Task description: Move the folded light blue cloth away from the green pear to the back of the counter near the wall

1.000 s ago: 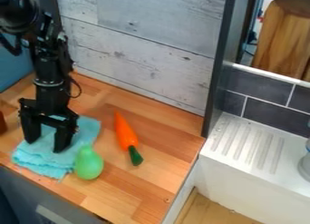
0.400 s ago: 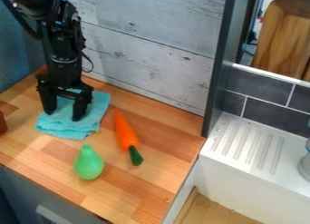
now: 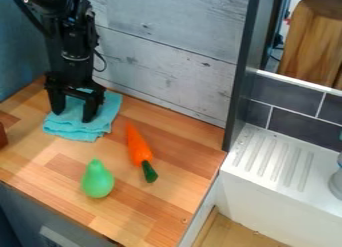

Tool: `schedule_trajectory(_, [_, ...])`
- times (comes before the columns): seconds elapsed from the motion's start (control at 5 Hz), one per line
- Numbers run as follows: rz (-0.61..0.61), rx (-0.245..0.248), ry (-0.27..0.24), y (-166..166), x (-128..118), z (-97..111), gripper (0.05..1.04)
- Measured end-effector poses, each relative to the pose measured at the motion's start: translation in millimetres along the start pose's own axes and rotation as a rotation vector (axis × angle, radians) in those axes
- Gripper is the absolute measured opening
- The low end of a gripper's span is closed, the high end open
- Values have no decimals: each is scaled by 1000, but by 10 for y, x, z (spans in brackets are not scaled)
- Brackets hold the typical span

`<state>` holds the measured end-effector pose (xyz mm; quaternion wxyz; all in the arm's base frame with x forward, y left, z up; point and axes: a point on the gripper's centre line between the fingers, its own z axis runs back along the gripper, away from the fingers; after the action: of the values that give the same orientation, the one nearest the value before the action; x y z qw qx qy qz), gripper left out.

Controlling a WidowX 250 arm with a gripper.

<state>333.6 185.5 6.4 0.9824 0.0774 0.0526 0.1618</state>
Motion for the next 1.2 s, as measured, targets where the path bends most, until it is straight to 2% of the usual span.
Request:
schedule_trajectory(0.2, [14,-1,-4,106,11,12,1001])
schedule_trajectory(0.4, [1,-26,-25,210,-46,72,1001])
schedule_trajectory(0.6, [-12,-67,-122,322,-146,430,1001])
schedule_trajectory(0.8, [-54,-114,-198,383,-336,650,1001])
schedule_trajectory(1.0, [-110,-130,-243,398,-667,856,1001])
schedule_trajectory(1.2, [-184,-166,-229,233,-1085,982,1000])
